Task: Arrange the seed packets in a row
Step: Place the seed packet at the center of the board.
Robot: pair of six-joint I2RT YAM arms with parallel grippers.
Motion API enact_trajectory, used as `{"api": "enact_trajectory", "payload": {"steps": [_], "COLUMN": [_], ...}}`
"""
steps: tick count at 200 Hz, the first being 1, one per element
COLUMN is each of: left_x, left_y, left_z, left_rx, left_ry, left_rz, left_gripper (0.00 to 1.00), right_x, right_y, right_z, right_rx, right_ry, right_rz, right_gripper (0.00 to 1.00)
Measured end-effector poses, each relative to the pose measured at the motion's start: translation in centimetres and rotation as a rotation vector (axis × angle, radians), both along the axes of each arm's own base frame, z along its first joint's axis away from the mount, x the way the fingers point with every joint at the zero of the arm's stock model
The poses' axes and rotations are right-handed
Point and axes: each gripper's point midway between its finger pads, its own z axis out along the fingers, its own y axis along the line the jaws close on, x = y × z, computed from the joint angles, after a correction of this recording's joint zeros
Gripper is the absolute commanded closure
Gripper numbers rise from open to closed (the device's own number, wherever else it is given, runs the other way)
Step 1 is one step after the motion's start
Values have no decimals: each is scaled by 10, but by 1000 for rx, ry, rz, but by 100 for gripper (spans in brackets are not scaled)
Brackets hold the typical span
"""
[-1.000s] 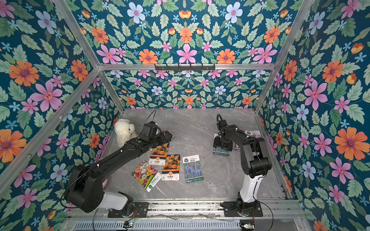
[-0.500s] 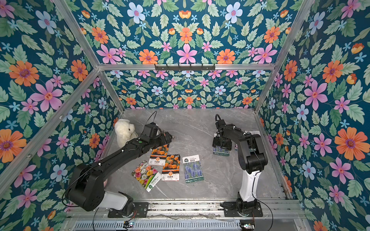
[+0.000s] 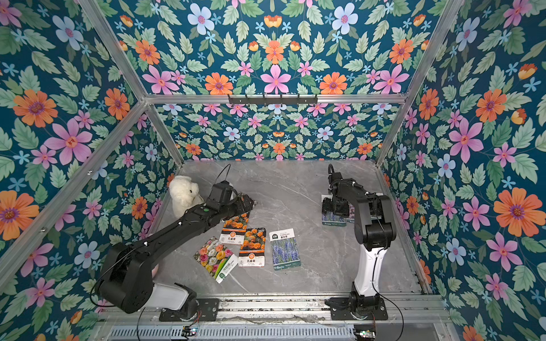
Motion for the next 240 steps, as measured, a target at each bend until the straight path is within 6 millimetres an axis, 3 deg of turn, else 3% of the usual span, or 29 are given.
{"api": "enact_trajectory", "payload": {"steps": [156, 187, 206, 240], "left_x": [0, 0, -1, -1], "left_y": [0, 0, 0, 0], "left_z": [-3, -2, -1, 5], "left_rx": [0, 0, -2, -10], "left_ry": [7, 7, 3, -7], "left_rz": [2, 2, 2, -1], "left_gripper": [0, 0, 1, 0], "right_x": [5, 15, 22, 31], "right_y": [-7, -6, -4, -2], "right_z": [0, 6, 21, 93], "right_rx": [0, 5, 20, 34], "right_ry": [29, 0, -43, -222], "right_rz": [55, 54, 55, 32], "right_gripper": [20, 20, 19, 17]}}
